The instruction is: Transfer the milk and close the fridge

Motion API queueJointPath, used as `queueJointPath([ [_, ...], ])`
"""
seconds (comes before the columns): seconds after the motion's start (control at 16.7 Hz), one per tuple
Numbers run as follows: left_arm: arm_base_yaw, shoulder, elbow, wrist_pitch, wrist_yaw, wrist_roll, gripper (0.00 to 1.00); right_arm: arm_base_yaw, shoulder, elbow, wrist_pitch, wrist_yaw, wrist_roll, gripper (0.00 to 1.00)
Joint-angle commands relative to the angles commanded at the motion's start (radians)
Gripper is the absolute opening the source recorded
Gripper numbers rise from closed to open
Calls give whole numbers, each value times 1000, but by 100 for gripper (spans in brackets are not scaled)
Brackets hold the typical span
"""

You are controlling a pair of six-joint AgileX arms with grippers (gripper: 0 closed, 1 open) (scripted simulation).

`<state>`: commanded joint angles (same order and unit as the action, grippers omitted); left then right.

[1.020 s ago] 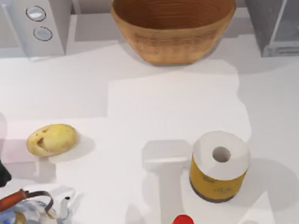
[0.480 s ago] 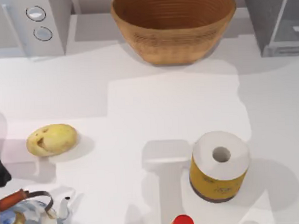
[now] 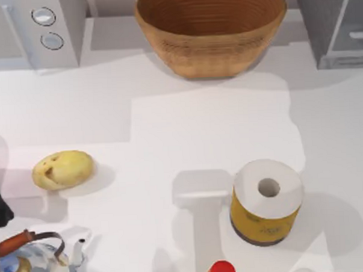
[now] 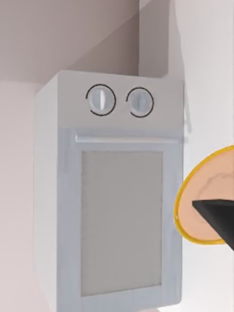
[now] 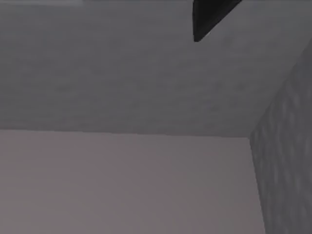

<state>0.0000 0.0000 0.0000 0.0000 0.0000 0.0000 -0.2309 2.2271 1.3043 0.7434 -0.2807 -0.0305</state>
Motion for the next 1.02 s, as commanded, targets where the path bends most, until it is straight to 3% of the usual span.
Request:
queueJointPath([
  [0.48,0,0,0,0,0,0,100,6,-202,-112,-58,45,1,100],
  [1.02,0,0,0,0,0,0,100,52,-1067,-590,-332,185,5,100],
])
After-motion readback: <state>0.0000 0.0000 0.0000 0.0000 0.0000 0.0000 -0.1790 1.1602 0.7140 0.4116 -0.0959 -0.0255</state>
